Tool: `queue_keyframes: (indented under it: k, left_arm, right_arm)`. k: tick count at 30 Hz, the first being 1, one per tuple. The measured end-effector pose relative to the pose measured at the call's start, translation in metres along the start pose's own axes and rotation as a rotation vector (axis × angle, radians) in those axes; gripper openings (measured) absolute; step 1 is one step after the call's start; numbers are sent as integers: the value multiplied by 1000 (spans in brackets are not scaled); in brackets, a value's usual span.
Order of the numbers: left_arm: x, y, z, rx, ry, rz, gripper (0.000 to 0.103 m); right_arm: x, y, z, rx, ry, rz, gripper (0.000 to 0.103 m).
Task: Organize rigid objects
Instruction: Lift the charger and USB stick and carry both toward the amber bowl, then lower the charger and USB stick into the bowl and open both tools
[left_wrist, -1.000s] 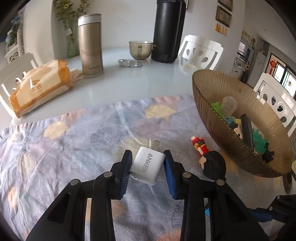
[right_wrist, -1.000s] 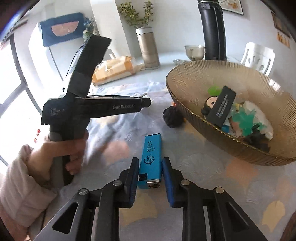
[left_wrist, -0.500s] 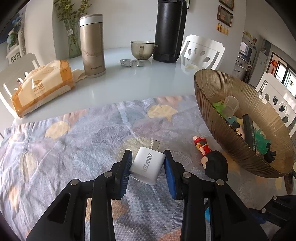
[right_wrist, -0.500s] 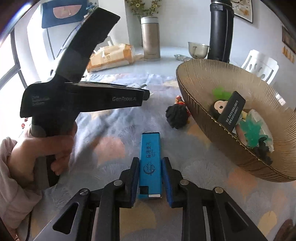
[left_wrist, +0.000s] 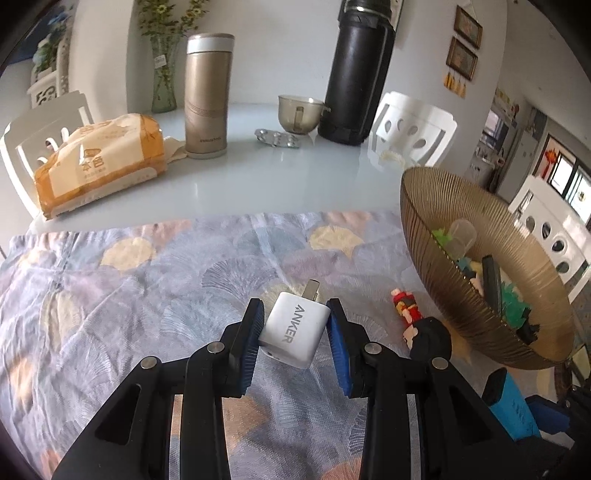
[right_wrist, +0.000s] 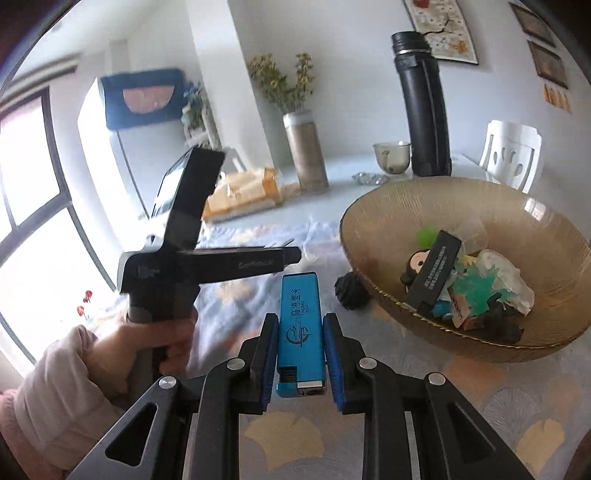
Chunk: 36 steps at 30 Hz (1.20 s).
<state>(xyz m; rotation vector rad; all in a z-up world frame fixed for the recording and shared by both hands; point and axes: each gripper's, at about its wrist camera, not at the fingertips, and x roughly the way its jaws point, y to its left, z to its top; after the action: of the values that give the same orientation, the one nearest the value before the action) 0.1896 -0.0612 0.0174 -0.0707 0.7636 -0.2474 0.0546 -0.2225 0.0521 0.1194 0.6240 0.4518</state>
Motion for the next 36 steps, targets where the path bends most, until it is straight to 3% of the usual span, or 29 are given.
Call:
queue_keyframes:
  k: [5, 8, 12, 17, 24, 27, 29, 31, 32, 36]
  left_arm:
    - [-7, -4, -1, 18, -37, -6, 32]
    - [-6, -11, 0, 36, -24, 29, 32]
    - [-16, -17, 15, -30, -20, -33, 32]
    - [-29, -61, 39, 62, -42, -65, 32]
    - [-8, -115, 49, 160, 29, -84, 33]
    - [1, -122, 50, 166, 66, -67, 60]
    - [0, -124, 49, 176, 67, -109, 83]
    - [-5, -125, 50, 193, 51, -80, 90]
    - [-7, -126, 51, 207, 39, -59, 90]
    - [-13, -119, 52, 222, 57, -4, 91]
  right_arm:
    - [0, -6, 5, 36, -19, 3, 24]
    - [-3, -10, 13, 54, -39, 18, 24]
    - [-16, -24, 36, 104, -74, 16, 24]
    - [-23, -55, 72, 141, -91, -48, 24]
    - [-18, -111, 98, 276, -62, -117, 24]
    - [-13, -127, 100, 317, -28, -128, 24]
    - [-12, -132, 97, 337, -22, -126, 38]
    - [-16, -136, 95, 357, -49, -135, 97]
    - [-21, -136, 94, 362, -80, -127, 103]
    - [-30, -130, 98, 380, -98, -109, 103]
